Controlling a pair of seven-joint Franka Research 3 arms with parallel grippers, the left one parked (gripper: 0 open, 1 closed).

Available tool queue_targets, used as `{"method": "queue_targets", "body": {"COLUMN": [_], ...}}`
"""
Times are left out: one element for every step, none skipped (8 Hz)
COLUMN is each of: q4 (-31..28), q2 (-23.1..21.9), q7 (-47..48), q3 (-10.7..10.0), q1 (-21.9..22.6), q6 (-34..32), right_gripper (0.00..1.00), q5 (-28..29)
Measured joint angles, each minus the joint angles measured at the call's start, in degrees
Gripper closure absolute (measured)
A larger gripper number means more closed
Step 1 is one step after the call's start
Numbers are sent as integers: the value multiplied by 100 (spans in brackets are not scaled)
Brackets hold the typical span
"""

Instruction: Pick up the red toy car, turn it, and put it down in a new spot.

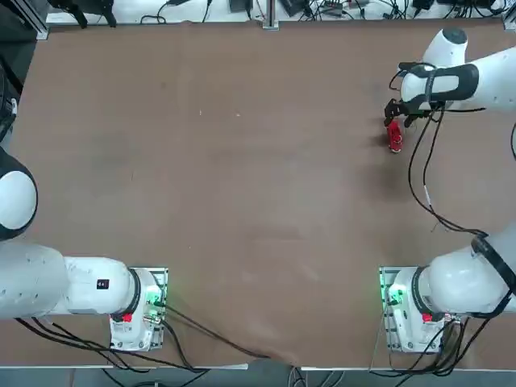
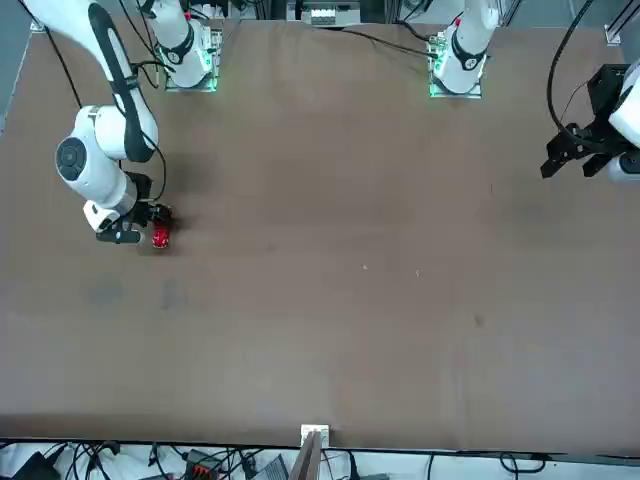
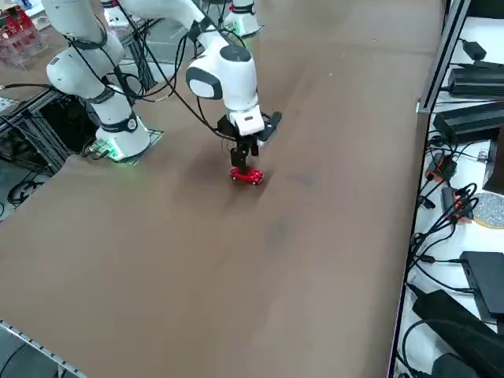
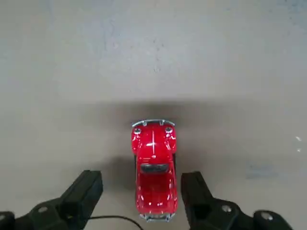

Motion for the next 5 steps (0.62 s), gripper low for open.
{"method": "queue_targets", "body": {"q4": [-79, -151, -217, -264, -288], "q2": [74, 132, 180, 220, 245], "q7": [0, 0, 0, 0, 0], "q3": [0, 0, 0, 0, 0], "q1": [-11, -19, -28, -41, -50], "q6": [164, 283, 404, 530, 607], "right_gripper": [0, 1, 1, 3, 4], "q5": [0, 0, 0, 0, 0]}}
